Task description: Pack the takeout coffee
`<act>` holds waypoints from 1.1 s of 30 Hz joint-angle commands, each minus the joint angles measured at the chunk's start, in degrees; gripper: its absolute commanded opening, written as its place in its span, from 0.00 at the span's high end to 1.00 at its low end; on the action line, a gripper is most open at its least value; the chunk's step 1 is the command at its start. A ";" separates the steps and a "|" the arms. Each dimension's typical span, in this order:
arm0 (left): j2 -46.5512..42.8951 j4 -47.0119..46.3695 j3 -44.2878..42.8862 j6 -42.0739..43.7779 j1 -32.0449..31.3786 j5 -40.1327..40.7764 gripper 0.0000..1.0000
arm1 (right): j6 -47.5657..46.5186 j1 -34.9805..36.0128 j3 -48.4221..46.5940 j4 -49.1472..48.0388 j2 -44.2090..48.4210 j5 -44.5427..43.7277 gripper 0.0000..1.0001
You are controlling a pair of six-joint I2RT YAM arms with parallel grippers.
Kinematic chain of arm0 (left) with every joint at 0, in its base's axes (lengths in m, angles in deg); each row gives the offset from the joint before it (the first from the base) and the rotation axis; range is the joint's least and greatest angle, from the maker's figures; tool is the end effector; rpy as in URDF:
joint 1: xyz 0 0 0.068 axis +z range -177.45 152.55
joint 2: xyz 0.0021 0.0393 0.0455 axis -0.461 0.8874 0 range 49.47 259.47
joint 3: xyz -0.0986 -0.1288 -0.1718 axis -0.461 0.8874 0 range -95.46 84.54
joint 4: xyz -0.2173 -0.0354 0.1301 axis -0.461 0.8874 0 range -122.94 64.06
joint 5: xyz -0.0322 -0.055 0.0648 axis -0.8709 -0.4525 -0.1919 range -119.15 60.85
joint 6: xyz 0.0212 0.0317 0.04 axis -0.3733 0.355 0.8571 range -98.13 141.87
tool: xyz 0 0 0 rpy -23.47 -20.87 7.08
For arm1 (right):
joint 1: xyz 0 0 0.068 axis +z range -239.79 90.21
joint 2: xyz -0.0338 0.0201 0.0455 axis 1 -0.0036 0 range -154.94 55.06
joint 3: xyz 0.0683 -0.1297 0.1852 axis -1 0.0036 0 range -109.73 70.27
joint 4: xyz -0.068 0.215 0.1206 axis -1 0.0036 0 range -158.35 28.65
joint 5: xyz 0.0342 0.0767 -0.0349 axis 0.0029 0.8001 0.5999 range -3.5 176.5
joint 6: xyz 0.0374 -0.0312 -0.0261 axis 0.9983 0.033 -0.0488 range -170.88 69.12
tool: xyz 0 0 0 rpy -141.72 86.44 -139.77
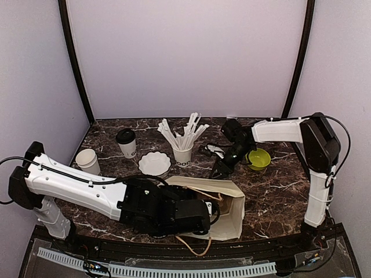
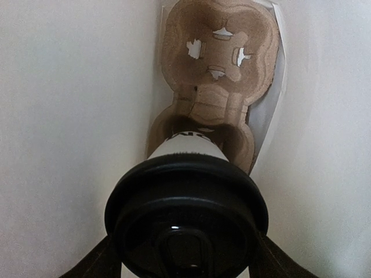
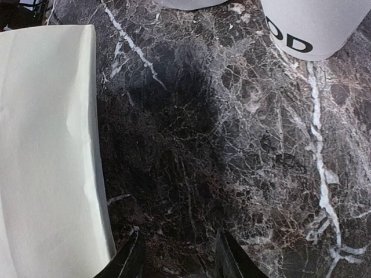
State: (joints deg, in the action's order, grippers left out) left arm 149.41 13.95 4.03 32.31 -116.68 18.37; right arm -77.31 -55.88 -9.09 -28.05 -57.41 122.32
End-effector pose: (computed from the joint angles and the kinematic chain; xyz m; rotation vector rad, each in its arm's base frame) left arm 0.0323 -0.3437 0.2223 1.6003 1.6249 0.4704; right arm 0.2940 0.2241 0.1420 -1.4973 2.3173 0.9150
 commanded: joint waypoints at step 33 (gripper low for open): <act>-5.31 -7.30 2.96 5.54 4.68 -8.50 0.74 | 5.24 1.94 -2.31 -3.18 -8.84 10.37 0.56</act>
State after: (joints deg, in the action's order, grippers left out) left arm 145.87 4.99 9.45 36.97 -112.29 11.73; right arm -72.59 -54.57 -10.42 -30.74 -66.22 131.93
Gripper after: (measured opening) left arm 0.739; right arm 0.442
